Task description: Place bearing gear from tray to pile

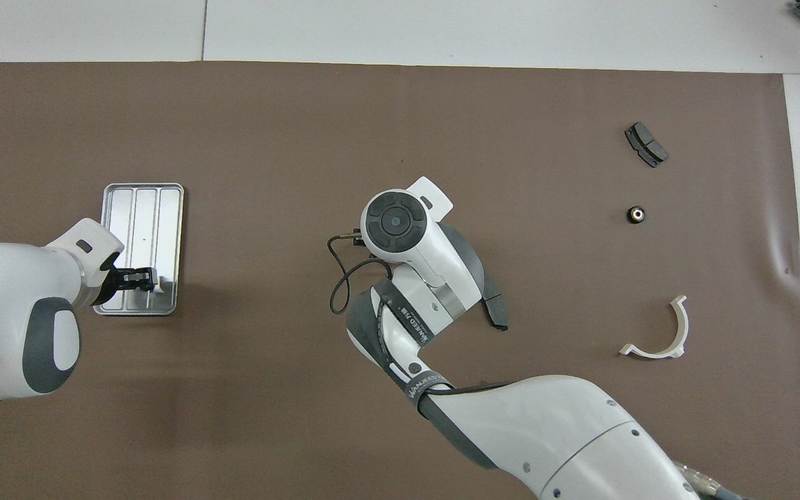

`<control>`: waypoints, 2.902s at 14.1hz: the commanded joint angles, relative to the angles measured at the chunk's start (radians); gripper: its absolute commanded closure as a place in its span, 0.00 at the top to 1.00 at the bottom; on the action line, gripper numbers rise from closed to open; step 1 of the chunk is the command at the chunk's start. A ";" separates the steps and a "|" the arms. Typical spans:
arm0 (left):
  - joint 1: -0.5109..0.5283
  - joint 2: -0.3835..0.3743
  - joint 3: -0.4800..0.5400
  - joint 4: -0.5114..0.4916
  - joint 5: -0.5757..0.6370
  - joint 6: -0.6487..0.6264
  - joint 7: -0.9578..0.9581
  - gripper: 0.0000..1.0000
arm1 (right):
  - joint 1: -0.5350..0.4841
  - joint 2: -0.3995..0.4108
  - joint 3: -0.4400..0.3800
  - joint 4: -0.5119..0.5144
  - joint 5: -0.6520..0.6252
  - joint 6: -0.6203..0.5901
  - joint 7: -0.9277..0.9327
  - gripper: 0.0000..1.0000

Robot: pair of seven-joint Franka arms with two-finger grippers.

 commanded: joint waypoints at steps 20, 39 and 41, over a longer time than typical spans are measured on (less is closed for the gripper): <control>-0.011 0.023 -0.010 -0.052 -0.008 0.130 -0.040 0.17 | 0.007 -0.011 -0.001 -0.009 -0.015 0.040 0.010 0.00; -0.515 0.173 -0.010 0.410 -0.005 -0.106 -0.743 0.06 | -0.467 -0.422 -0.020 -0.492 0.052 0.002 -0.604 0.00; -0.584 0.286 -0.007 0.532 -0.005 -0.108 -0.807 0.05 | -0.500 -0.413 -0.020 -0.517 0.077 0.055 -0.664 0.00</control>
